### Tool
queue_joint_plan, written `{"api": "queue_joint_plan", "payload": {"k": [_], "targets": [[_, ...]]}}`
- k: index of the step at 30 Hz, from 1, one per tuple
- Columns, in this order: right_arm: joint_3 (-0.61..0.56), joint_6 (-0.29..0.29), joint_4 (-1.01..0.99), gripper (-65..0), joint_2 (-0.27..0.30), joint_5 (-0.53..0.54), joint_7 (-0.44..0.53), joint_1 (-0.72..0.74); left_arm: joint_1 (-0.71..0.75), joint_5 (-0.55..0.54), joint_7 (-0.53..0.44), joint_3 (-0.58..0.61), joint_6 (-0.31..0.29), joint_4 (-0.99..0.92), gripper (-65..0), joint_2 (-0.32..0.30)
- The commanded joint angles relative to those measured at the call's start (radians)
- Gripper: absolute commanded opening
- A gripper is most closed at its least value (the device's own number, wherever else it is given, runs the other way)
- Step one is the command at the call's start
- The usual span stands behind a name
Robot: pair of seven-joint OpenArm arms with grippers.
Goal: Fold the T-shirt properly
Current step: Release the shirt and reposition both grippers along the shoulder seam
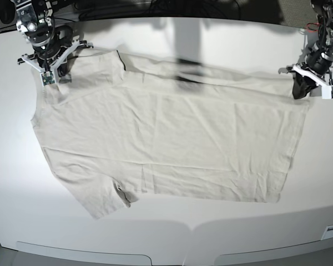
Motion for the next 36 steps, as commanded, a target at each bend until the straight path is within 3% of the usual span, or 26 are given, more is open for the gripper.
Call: {"api": "queue_joint_plan", "payload": {"k": [1, 10, 15, 18, 22, 25, 27, 34, 36], "targets": [[0.001, 0.010, 0.004, -65.0, 0.011, -0.003, -0.040, -0.009, 0.036, 0.065, 0.082, 0.000, 0.019, -0.014, -65.0, -0.006], [0.001, 0.010, 0.004, -65.0, 0.011, -0.052, -0.024, -0.008, 0.142, 0.127, 0.087, 0.000, 0.018, -0.013, -65.0, -0.006], [0.001, 0.010, 0.004, -65.0, 0.011, -0.052, -0.017, -0.008, 0.150, 0.137, 0.040, 0.000, 0.010, -0.005, -65.0, -0.018], [0.001, 0.010, 0.004, -65.0, 0.011, -0.052, -0.017, -0.008, 0.149, 0.232, -0.021, 0.000, -0.025, 0.056, -65.0, -0.051], [0.001, 0.010, 0.004, -65.0, 0.011, -0.052, -0.017, -0.008, 0.150, 0.367, 0.006, 0.000, -0.049, 0.205, -65.0, -0.114], [0.001, 0.010, 0.004, -65.0, 0.011, -0.052, -0.017, -0.008, 0.150, 0.423, 0.054, 0.000, -0.050, 0.319, -49.1, -0.158], [0.001, 0.010, 0.004, -65.0, 0.011, -0.052, -0.017, -0.008, 0.150, 0.484, 0.055, 0.001, -0.050, 0.370, -43.8, -0.177], [0.001, 0.010, 0.004, -65.0, 0.011, -0.051, -0.017, -0.007, 0.153, 0.597, 0.028, 0.001, -0.084, 0.426, -43.3, -0.212], [0.001, 0.010, 0.004, -65.0, 0.011, -0.051, -0.017, -0.003, 0.173, 0.670, -0.054, 0.008, -0.084, 0.426, -43.3, -0.215]]}}
